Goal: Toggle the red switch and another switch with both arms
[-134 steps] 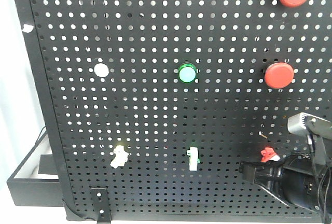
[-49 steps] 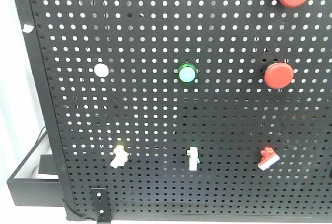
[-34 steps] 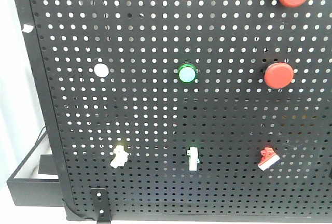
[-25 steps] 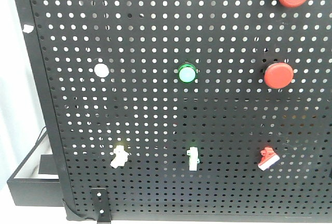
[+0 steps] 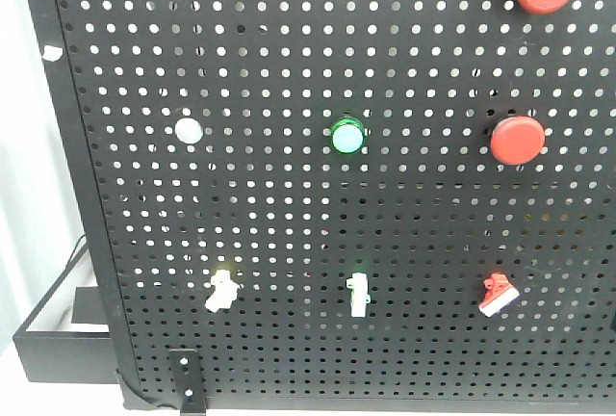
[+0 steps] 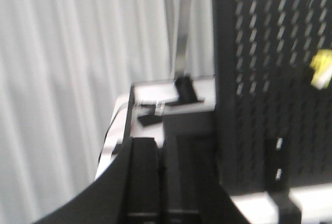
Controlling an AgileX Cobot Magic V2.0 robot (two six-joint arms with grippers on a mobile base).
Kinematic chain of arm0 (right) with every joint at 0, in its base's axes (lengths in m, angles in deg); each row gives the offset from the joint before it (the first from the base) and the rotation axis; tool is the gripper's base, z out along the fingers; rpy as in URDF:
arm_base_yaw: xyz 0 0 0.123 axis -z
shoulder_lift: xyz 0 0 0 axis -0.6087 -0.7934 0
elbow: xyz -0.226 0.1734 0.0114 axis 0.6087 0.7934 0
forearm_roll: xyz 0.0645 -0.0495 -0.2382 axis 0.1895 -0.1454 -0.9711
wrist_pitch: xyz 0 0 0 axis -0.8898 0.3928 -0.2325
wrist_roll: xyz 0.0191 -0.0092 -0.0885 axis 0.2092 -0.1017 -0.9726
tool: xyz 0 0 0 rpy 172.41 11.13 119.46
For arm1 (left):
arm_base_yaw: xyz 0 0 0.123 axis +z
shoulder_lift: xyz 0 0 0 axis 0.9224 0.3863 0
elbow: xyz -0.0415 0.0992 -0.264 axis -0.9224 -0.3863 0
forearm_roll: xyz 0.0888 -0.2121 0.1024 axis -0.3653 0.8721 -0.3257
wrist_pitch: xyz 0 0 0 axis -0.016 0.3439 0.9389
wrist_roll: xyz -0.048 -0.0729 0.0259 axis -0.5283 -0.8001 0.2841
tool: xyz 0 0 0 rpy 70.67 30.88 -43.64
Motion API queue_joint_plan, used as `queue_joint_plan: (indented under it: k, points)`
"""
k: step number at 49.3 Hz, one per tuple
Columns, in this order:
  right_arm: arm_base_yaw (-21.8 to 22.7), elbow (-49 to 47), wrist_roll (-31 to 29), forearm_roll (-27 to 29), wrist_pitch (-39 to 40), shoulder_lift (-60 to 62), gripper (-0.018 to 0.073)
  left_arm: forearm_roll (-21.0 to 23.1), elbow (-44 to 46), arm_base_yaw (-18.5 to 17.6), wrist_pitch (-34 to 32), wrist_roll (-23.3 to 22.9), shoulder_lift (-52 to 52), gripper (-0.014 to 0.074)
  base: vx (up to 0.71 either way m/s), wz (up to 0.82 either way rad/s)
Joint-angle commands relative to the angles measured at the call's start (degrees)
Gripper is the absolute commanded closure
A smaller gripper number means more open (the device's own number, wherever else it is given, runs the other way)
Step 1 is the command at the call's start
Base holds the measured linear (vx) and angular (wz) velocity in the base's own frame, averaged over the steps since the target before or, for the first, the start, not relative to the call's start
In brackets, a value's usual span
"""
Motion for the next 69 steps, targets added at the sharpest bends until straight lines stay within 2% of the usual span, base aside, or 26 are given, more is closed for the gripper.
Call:
queue_joint_plan:
  k: [1, 5, 7, 11, 14, 61, 65, 69]
  points:
    - [0.1, -1.7, -0.1, 0.4, 3.0, -0.1, 0.0566, -6.9, -2.6, 0.7, -4.4, -5.9, -2.4, 0.0603, 0.0, 0.0]
    - [0.1, -1.7, -0.1, 0.4, 3.0, -0.1, 0.0566, -15.1, -6.7, 0.7, -5.7, -11.6, -3.9, 0.0603, 0.0, 0.0]
    - [0.1, -1.7, -0.1, 0.4, 3.0, -0.1, 0.0566, -18.8, -6.5, 0.7, -2.8, -14.3, -4.5, 0.0603, 0.0, 0.0]
    - [0.1, -1.7, -0.1, 0.4, 3.0, -0.1, 0.0566, -23.6, -6.4, 0.7, -2.0, -17.7, -4.6, 0.0603, 0.0, 0.0]
    - [0.1, -1.7, -0.1, 0.4, 3.0, -0.1, 0.0566, -24.9, -6.4, 0.7, -2.0, -18.7, -4.9, 0.0603, 0.0, 0.0]
    - [0.1, -1.7, -0.1, -0.1, 3.4, -0.6, 0.0566, -24.6, -6.4, 0.7, -1.4, -19.2, -6.0, 0.0603, 0.0, 0.0]
    - [0.1, -1.7, 5.6, -7.0, 3.1, -1.6, 0.0566, -24.6, -6.4, 0.7, -1.4, -19.2, -6.0, 0.0603, 0.0, 0.0]
    - [0.1, -1.3, 20.4, -20.3, 3.3, -2.6, 0.0566, -24.6, -6.4, 0.7, -1.4, -19.2, -6.0, 0.0603, 0.0, 0.0]
